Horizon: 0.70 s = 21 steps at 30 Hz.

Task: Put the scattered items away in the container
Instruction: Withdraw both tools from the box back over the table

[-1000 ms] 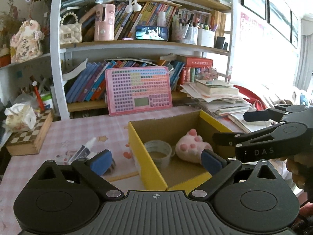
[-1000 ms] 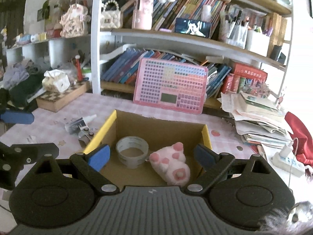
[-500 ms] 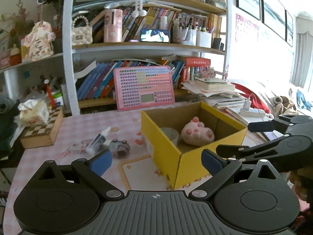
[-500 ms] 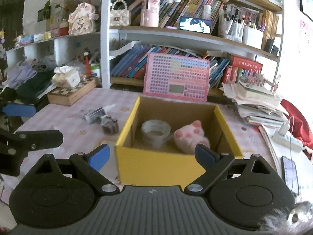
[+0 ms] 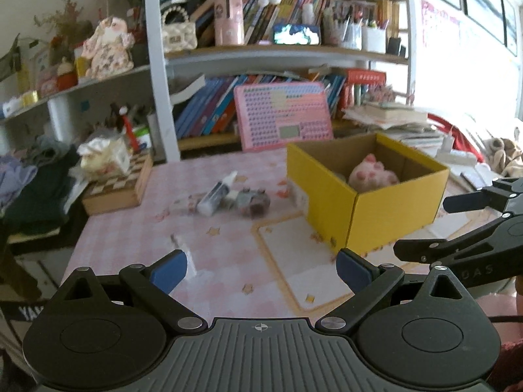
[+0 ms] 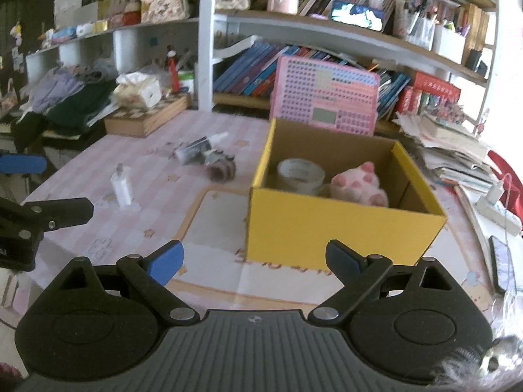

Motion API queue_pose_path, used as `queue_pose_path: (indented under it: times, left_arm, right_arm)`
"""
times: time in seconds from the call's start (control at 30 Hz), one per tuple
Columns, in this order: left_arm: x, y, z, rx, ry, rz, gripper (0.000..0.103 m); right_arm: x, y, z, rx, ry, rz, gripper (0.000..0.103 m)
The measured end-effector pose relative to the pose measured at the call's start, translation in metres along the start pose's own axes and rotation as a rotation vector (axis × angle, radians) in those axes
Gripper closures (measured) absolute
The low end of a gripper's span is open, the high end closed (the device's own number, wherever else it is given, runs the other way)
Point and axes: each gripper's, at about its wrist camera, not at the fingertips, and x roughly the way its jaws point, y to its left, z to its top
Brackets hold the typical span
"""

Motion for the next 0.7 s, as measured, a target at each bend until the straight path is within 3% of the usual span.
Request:
queue_pose_path:
  times: [0.17,0.3,0.7]
  left_arm:
    - [0.009,0.009,-0.011,-0.038,0.088,0.02,0.004]
    - [0.015,0.01,-0.018,-0.024,0.154,0.078,0.004]
    - [0.014,0.023,-0.021,-0.029,0.162,0.091,0.004]
  right_arm:
    - [0.01,0.013,-0.007,-0.007,0.065,0.054,0.009]
    - [0.014,0.027,-0.009,-0.053,0.094,0.105,0.01]
    - [0.02,0.049,-0.002,-0.121,0.093,0.151,0.011]
